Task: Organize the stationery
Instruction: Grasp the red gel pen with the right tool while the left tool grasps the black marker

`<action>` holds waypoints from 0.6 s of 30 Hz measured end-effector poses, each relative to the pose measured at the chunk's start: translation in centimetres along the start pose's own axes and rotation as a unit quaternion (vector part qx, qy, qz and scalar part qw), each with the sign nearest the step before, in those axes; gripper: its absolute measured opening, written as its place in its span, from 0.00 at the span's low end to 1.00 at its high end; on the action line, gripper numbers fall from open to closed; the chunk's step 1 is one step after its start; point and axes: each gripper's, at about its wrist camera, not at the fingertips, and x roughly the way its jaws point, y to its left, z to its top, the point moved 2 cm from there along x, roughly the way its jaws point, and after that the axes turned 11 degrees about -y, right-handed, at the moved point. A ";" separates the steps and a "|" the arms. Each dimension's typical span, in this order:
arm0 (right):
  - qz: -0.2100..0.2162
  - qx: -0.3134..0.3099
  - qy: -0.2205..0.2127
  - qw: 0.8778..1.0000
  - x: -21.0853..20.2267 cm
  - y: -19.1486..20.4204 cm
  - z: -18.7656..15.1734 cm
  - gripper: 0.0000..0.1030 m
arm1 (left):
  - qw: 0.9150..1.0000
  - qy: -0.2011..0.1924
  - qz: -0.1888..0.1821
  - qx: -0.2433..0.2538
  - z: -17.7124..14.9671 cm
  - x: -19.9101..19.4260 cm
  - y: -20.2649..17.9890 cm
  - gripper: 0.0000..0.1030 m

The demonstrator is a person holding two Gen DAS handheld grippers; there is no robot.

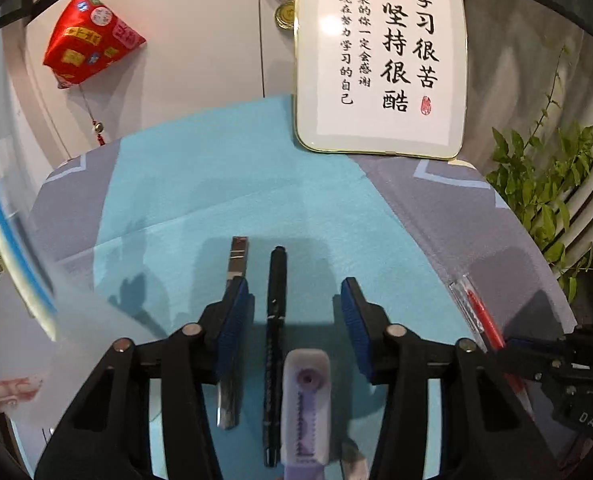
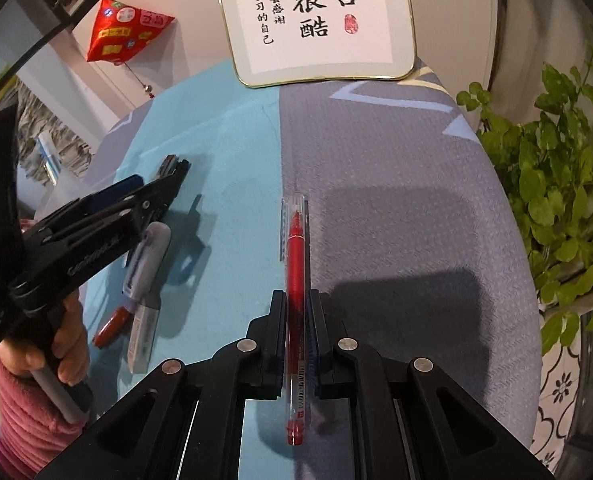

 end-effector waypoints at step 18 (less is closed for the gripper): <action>0.022 0.003 -0.001 1.000 0.8 0.3 -0.1 0.10 | 1.000 0.026 0.007 0.012 -0.4 2.3 -0.2 0.11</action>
